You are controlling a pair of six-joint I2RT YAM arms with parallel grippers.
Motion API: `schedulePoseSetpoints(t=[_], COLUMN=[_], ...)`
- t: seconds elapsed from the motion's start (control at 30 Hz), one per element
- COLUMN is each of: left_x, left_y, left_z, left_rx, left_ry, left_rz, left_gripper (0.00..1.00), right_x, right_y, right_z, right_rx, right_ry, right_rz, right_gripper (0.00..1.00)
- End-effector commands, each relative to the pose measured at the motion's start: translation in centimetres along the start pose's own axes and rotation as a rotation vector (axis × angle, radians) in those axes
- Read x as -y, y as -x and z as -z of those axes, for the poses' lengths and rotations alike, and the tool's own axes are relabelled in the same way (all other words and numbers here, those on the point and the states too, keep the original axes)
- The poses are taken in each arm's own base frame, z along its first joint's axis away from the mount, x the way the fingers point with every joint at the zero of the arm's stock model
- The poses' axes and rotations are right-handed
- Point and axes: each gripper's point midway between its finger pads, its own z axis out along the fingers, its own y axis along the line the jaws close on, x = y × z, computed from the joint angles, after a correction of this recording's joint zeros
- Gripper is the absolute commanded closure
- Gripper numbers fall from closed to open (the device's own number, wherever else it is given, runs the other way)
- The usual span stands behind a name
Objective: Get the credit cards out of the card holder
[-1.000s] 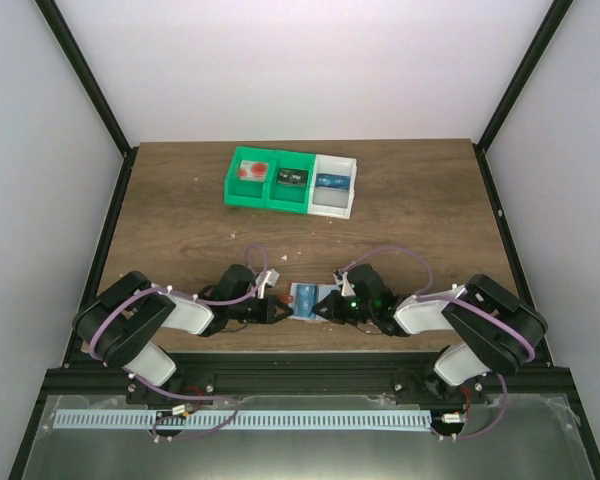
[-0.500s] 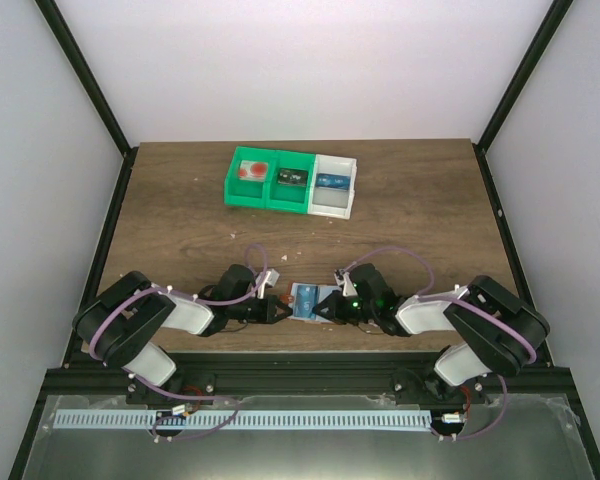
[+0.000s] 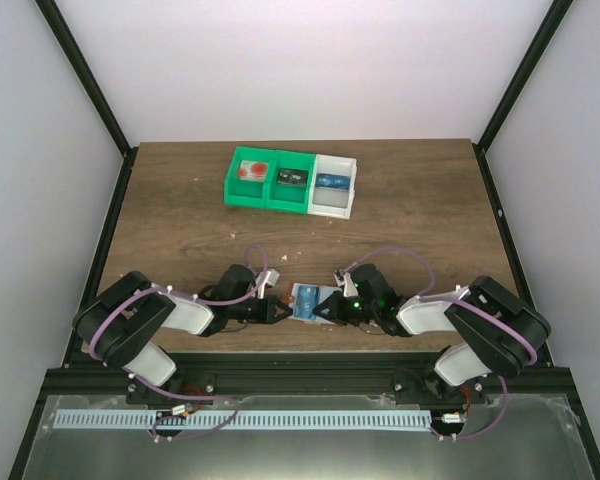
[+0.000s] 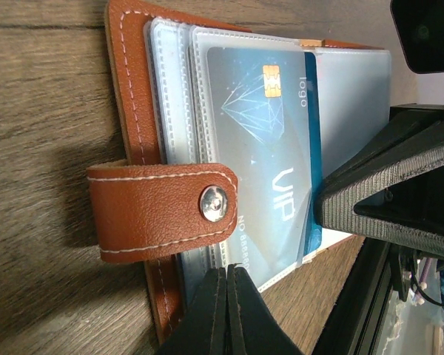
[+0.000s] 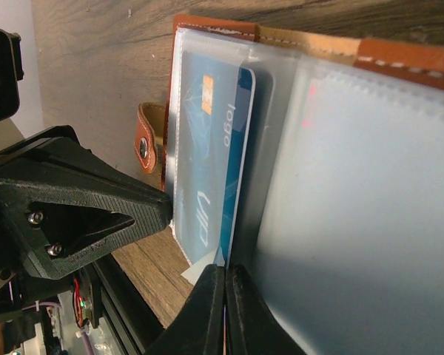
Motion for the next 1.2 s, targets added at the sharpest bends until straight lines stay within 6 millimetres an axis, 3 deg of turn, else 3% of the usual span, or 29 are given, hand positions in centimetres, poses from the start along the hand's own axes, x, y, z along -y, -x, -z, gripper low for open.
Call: schedulePoseSetpoints(t=[0.0,0.2,0.3,0.5,0.6,0.7,0.97,1.07,1.17], left_x=[-2.2,-2.3,-2.4,-2.4,-2.4,-2.4,-2.6,-2.6,-2.3], left_y=[-1.5,-1.6,-1.7,-1.7,-1.7,-1.7,-2.1,-2.2,-2.3], left_z=[0.0,0.1,0.0,0.1,0.0,0.1,0.2,0.2,0.3], left_rx=[-0.028,-0.028,-0.028,-0.028,-0.028,-0.029,-0.029,-0.031,-0.032], left_ry=[0.079,0.081,0.083,0.083,0.083,0.082,0.079,0.076,0.065], left_rz=[0.016,0.019,0.020,0.025,0.026,0.026,0.045,0.050,0.058], left_gripper=[1.00,1.00,1.00,1.00,1.00,1.00,1.00,1.00,1.00], right_x=[0.3,0.4,0.8,0.8,1.1,1.1,0.8,0.3,0.1], right_y=[-0.3,-0.2,-0.1,-0.1,-0.1,-0.1,-0.1,-0.1,0.3], right_z=[0.3,0.6,0.7,0.9,0.9,1.0,1.3,1.1,1.0], right_rx=[-0.008,0.006,0.009,0.011,0.012,0.013,0.018,0.007,0.019], right_ry=[-0.003,-0.007,-0.026,-0.019,-0.032,-0.027,-0.009,0.016,0.016], right_rz=[0.000,0.004,0.000,-0.004,-0.008,-0.001,0.002,-0.006,-0.017], right_gripper=[0.95,1.00,0.94,1.00,0.91,0.99,1.00,0.89,0.88])
